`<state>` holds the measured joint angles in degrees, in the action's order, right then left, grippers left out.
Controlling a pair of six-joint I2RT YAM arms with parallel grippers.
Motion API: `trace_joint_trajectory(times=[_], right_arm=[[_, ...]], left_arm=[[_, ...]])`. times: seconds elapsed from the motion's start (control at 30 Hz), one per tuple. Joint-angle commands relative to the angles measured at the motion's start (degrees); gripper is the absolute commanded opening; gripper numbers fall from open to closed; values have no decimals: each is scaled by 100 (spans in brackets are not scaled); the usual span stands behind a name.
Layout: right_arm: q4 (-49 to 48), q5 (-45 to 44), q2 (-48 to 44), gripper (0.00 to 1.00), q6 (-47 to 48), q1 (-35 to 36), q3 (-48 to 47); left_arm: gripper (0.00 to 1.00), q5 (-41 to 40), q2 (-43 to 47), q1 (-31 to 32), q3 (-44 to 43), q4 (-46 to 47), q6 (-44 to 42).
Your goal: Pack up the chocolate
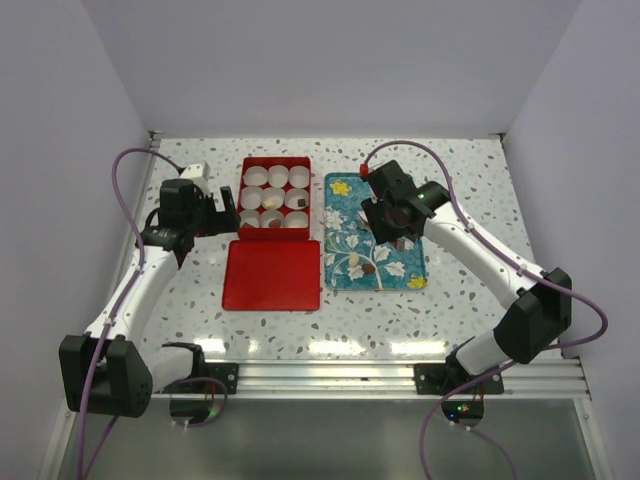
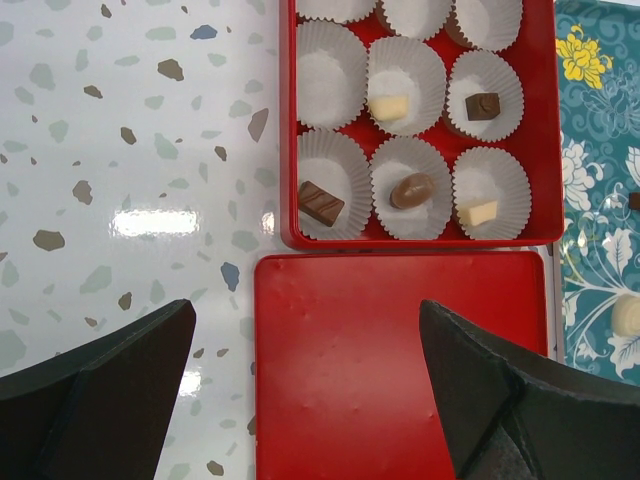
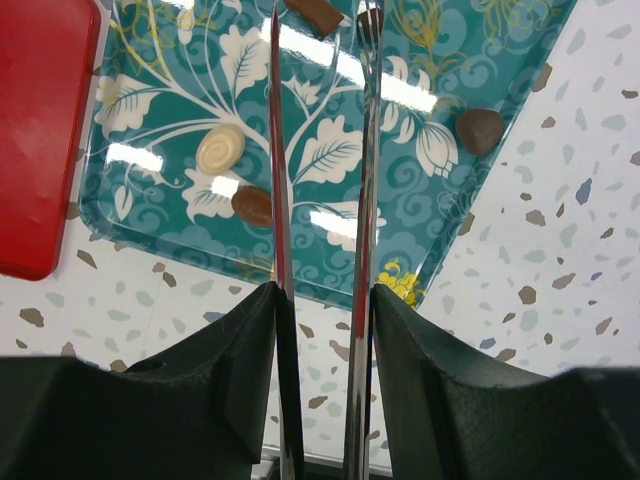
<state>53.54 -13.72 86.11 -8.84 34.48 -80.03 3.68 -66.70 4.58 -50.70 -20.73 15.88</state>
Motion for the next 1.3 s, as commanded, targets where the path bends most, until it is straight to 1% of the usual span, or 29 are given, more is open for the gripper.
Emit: trace_joint_trajectory(times=[0.0, 0.83, 1.27], right_arm=[[-177, 123, 29, 45, -188, 15, 22], [-441, 273, 319, 45, -364, 15, 225], [-441, 97, 354, 35, -382, 15, 234]], left_arm=[[100, 62, -19, 17, -46, 254, -23], [100, 27, -1, 17, 7, 254, -94], [100, 18, 34, 17, 16, 245, -94]])
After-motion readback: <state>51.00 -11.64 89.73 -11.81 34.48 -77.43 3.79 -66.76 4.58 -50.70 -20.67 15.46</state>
